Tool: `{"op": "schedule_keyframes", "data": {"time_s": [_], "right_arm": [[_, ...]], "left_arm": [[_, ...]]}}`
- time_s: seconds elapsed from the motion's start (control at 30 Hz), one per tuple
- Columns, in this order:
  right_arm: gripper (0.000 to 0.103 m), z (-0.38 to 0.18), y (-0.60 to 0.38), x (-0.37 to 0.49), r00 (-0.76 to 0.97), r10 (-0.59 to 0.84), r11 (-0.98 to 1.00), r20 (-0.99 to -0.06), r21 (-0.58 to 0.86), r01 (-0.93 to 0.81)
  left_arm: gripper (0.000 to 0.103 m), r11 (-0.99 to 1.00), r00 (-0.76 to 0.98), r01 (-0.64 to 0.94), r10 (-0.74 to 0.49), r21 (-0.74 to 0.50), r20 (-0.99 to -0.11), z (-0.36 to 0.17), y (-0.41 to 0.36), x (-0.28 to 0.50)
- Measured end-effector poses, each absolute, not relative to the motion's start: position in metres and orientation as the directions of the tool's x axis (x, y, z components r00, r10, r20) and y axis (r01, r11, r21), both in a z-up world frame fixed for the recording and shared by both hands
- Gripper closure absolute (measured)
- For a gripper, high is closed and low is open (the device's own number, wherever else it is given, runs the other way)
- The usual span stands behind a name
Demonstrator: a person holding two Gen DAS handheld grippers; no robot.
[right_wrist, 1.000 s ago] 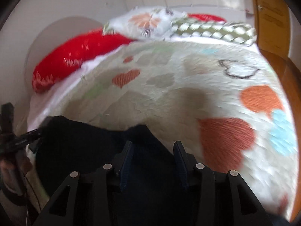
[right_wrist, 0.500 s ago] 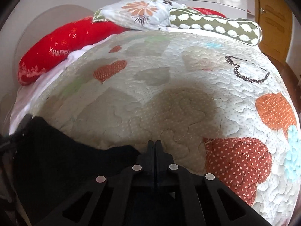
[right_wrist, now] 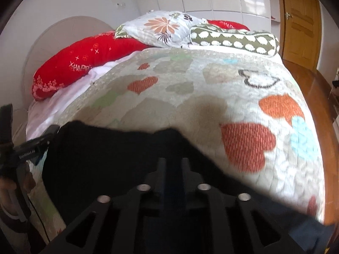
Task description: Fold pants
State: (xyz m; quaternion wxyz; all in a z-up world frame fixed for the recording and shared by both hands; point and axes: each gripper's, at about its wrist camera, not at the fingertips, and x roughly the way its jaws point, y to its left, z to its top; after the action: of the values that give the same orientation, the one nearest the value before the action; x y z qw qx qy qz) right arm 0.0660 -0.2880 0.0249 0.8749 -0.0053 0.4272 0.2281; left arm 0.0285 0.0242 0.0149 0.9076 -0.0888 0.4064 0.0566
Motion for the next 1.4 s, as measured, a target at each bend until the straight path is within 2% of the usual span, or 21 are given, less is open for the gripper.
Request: {"op": "schedule_keyframes", "data": {"time_s": [0.03,0.07,0.37,0.53,0.67,0.87,1.03,1.17,1.4], "right_arm": [[0.072,0.023,-0.289,0.062,0.529,0.395,0.896,-0.751,0.189,-0.401],[0.071,0.021,-0.291,0.055,0.526,0.398,0.897,-0.752,0.198,-0.395],[0.070,0.006,-0.301,0.029,0.515,0.393,0.905,-0.762,0.221,-0.363],[0.070,-0.007,-0.303,0.038,0.515,0.381,0.915,-0.768,0.233,-0.330],[0.065,-0.012,-0.301,0.051,0.542,0.369,0.924,-0.755,0.234,-0.303],[0.065,-0.008,-0.303,0.056,0.534,0.376,0.923,-0.757,0.253,-0.290],[0.065,0.007,-0.311,0.037,0.541,0.379,0.921,-0.751,0.248,-0.301],[0.064,0.013,-0.324,0.015,0.548,0.373,0.923,-0.749,0.237,-0.305],[0.064,-0.005,-0.371,-0.023,0.527,0.326,0.940,-0.785,0.211,-0.268]], "left_arm": [[0.033,0.979,0.666,-0.171,0.030,-0.114,-0.746,0.016,0.021,0.027],[0.033,0.980,0.666,-0.166,0.027,-0.114,-0.745,0.017,0.018,0.025],[0.033,0.986,0.665,-0.136,0.021,-0.094,-0.746,0.011,-0.005,0.016],[0.033,0.987,0.652,-0.144,0.042,-0.069,-0.757,-0.002,-0.009,0.020],[0.033,0.988,0.643,-0.148,0.055,-0.053,-0.764,-0.011,-0.007,0.023],[0.033,0.987,0.650,-0.153,0.063,-0.050,-0.757,-0.007,-0.006,0.019],[0.033,0.989,0.671,-0.131,0.039,-0.066,-0.740,0.007,-0.014,0.010],[0.033,0.990,0.688,-0.082,-0.026,-0.114,-0.725,0.017,-0.027,0.001],[0.033,0.993,0.644,0.007,-0.093,-0.116,-0.759,-0.003,-0.062,-0.002]]}}
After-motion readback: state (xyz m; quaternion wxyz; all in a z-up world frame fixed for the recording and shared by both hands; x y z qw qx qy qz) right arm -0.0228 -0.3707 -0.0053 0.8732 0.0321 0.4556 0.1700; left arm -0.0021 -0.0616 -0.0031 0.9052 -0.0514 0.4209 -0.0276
